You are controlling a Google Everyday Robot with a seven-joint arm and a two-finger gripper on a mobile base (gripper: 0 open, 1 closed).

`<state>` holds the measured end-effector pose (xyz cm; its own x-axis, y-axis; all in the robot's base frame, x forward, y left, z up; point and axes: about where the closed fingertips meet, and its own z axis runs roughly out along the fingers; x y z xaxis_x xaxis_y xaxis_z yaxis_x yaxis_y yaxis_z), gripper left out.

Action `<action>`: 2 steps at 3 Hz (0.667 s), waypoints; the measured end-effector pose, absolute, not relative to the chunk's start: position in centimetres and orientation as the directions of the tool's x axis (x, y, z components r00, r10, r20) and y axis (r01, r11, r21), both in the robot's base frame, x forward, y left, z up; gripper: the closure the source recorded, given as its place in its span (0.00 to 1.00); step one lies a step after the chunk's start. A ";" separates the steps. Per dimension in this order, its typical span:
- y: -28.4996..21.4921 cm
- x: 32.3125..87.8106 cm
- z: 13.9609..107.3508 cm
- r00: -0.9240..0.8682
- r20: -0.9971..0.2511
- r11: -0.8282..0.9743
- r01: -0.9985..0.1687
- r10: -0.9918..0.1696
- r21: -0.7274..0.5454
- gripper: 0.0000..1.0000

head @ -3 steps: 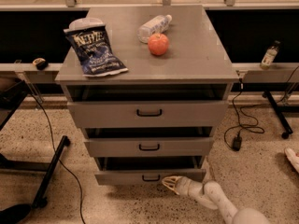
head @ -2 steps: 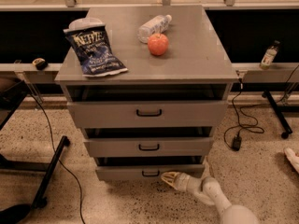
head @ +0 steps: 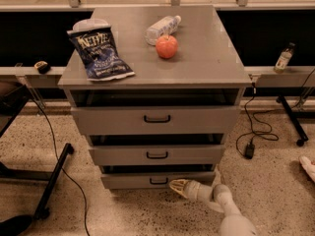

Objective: Close bottom drawer

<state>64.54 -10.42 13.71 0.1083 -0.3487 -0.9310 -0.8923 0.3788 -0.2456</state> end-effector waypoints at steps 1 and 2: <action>-11.6 61.7 14.2 0.146 -0.932 0.291 -0.924 -0.332 -0.248 1.00; -14.5 57.6 15.9 0.188 -0.928 0.233 -0.934 -0.322 -0.270 1.00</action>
Offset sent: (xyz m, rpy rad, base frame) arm -0.1557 -0.0753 0.0538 0.0237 -0.0314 0.2331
